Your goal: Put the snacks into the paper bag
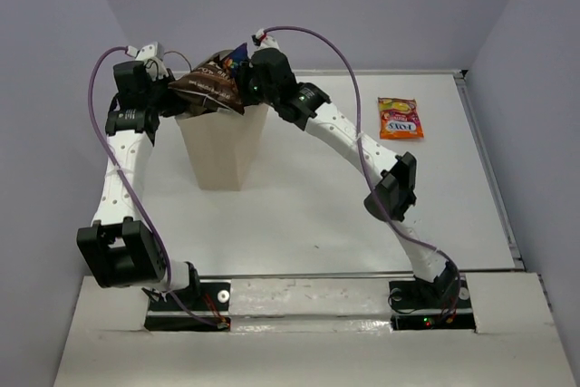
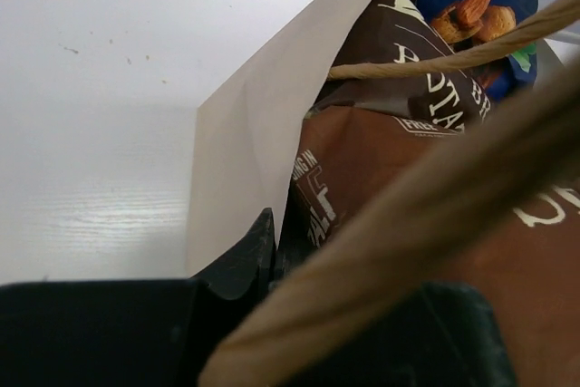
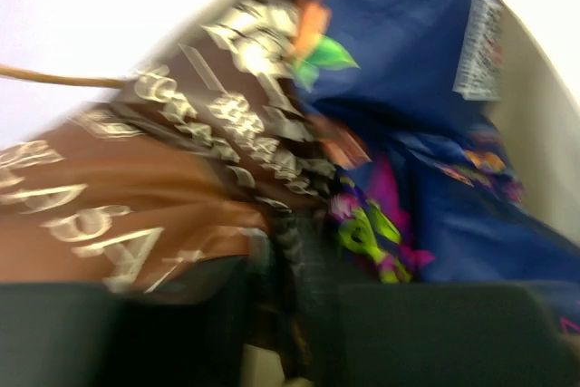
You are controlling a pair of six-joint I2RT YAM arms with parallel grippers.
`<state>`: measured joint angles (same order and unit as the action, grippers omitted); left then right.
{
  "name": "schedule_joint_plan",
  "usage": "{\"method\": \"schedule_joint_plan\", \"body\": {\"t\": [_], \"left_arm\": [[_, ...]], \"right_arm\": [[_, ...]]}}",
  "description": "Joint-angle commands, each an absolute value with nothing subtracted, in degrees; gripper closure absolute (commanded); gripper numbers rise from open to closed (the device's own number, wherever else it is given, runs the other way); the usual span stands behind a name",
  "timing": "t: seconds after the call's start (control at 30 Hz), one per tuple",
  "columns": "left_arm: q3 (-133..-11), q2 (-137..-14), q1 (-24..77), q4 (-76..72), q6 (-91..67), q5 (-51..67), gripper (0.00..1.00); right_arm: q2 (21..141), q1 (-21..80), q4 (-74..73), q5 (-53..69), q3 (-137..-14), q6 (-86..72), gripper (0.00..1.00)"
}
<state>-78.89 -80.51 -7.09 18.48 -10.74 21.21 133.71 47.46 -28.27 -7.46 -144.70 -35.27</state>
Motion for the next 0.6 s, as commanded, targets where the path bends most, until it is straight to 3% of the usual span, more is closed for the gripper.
{"method": "schedule_joint_plan", "body": {"t": [0.0, 0.03, 0.13, 0.23, 0.43, 0.57], "left_arm": [[-80.51, -77.7, -6.77, 15.65, -9.67, 23.64, 1.0], [-80.59, -77.78, -6.77, 15.64, -9.75, 23.64, 1.0], [-80.86, -78.39, -6.77, 15.56, -9.84, 23.64, 1.0], [-81.03, -78.75, -6.77, 15.47, -10.19, 23.64, 1.0], [-81.39, -79.01, -6.85, 16.26, -9.32, 22.33, 1.0], [-81.39, -79.01, -6.77, 16.35, -9.05, 22.24, 1.0]], "right_arm": [[131.5, 45.79, -44.48, -11.96, -141.77, -29.56, 0.46], [129.74, 46.31, -43.6, -11.0, -140.72, -27.7, 0.33], [122.71, 46.85, -39.31, -9.24, -140.36, -20.51, 0.16], [117.79, 47.37, -34.64, -5.64, -139.57, -18.46, 0.08], [115.49, 47.37, -31.03, -7.03, -141.06, -16.53, 0.08], [114.79, 48.24, -25.86, -6.34, -141.68, -16.09, 0.14]]}}
